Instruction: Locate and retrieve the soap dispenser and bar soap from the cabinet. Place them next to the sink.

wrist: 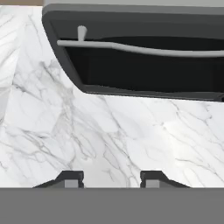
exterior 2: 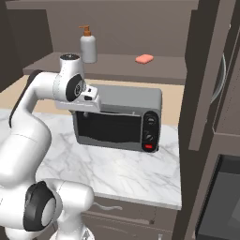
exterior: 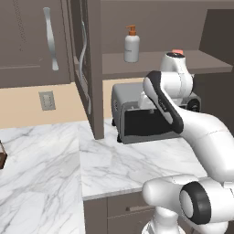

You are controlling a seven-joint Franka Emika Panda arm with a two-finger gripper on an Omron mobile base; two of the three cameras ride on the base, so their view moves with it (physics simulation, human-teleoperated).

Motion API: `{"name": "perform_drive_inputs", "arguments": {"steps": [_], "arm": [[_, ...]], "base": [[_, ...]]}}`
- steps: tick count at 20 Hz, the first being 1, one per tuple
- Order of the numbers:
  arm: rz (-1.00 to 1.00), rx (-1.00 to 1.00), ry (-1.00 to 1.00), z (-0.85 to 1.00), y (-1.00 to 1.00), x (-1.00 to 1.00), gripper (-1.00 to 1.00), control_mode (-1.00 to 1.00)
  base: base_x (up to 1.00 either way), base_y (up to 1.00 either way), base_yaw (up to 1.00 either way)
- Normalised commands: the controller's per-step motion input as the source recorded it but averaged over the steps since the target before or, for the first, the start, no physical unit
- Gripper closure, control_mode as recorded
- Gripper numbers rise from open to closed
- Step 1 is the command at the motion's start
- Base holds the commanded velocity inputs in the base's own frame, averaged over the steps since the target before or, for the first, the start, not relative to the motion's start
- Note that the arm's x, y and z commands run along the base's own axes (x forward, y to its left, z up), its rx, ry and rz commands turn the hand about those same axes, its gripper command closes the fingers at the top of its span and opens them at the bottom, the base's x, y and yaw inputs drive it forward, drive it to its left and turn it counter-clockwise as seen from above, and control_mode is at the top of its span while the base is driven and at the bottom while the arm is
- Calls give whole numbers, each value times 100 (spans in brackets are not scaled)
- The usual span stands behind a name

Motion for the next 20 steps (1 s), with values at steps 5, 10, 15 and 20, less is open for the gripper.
{"name": "perform_drive_inputs", "arguments": {"steps": [5, 10, 15, 20], "arm": [[0, 0, -6, 6, 2, -14, -100, -100], [0, 0, -23, 24, 3, -27, -100, -100], [-4, 0, -35, 37, 3, -18, -100, -100], [-7, 0, -32, 49, 9, -13, -100, -100]], "base": [[0, 0, 0], [0, 0, 0], [0, 0, 0], [0, 0, 0]]}}
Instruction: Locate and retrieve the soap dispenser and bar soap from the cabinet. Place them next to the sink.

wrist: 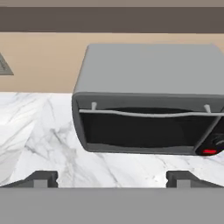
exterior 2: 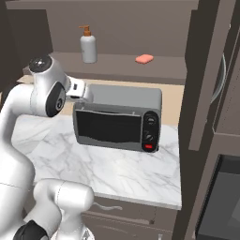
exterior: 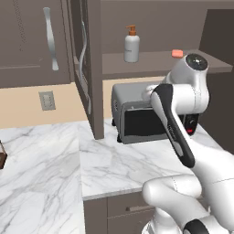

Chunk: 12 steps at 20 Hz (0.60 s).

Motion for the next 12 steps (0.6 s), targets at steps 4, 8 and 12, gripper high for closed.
{"name": "perform_drive_inputs", "arguments": {"steps": [4, 8, 12], "arm": [[-9, 0, -26, 57, 7, -4, -100, -100], [-5, 0, -25, 54, 15, -4, -100, -100], [-2, 0, -13, 50, 6, 0, -100, -100]], "base": [[0, 0, 0], [0, 0, 0], [0, 0, 0]]}}
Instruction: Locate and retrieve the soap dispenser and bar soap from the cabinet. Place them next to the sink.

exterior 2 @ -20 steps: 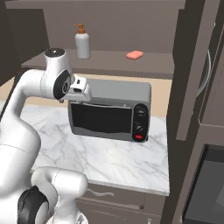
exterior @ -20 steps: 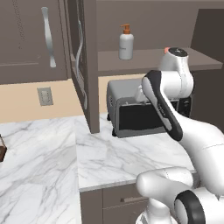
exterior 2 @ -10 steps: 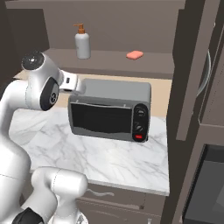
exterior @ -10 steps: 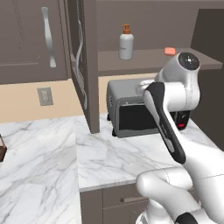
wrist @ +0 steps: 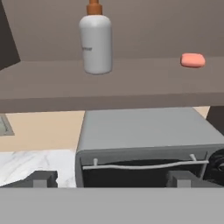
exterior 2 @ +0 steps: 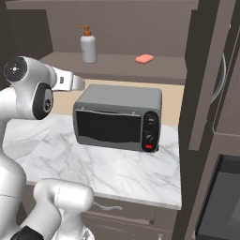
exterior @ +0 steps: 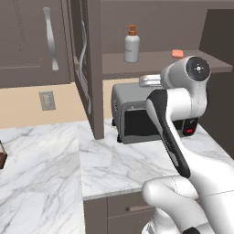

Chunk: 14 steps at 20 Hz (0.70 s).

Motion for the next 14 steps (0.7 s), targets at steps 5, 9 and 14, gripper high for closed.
{"name": "perform_drive_inputs", "arguments": {"steps": [5, 9, 14], "arm": [[0, 0, -9, 47, 0, 0, -100, -100], [0, -2, -8, 50, 0, 0, -100, -100], [0, -4, -2, 35, 6, 11, -100, -100]], "base": [[0, 0, 0], [0, 0, 0], [0, 0, 0]]}}
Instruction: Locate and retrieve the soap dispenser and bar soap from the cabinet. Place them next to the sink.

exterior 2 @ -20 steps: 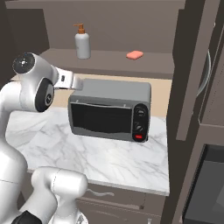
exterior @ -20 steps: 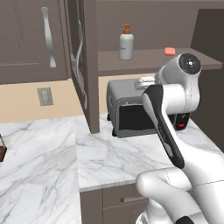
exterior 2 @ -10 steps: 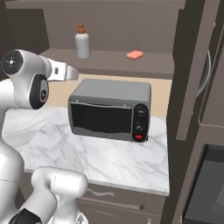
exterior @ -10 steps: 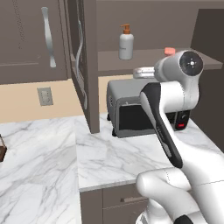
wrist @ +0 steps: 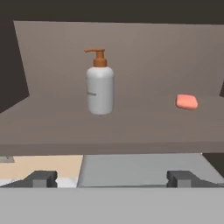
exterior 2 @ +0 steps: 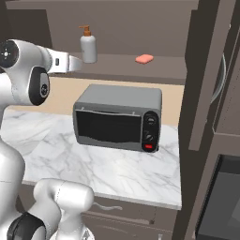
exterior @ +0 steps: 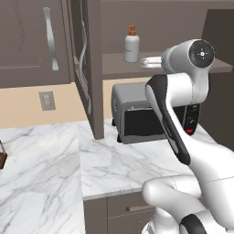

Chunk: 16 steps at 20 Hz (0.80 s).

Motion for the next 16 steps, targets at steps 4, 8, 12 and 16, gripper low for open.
{"name": "perform_drive_inputs", "arguments": {"steps": [4, 8, 12, 16], "arm": [[4, -2, -2, 17, 11, 24, -100, -100], [2, -5, 1, 21, 8, 38, -100, -100], [0, -4, -1, 16, 0, 31, -100, -100], [0, -3, -1, 17, 0, 27, -100, -100]], "base": [[0, 0, 0], [0, 0, 0], [0, 0, 0], [0, 0, 0]]}}
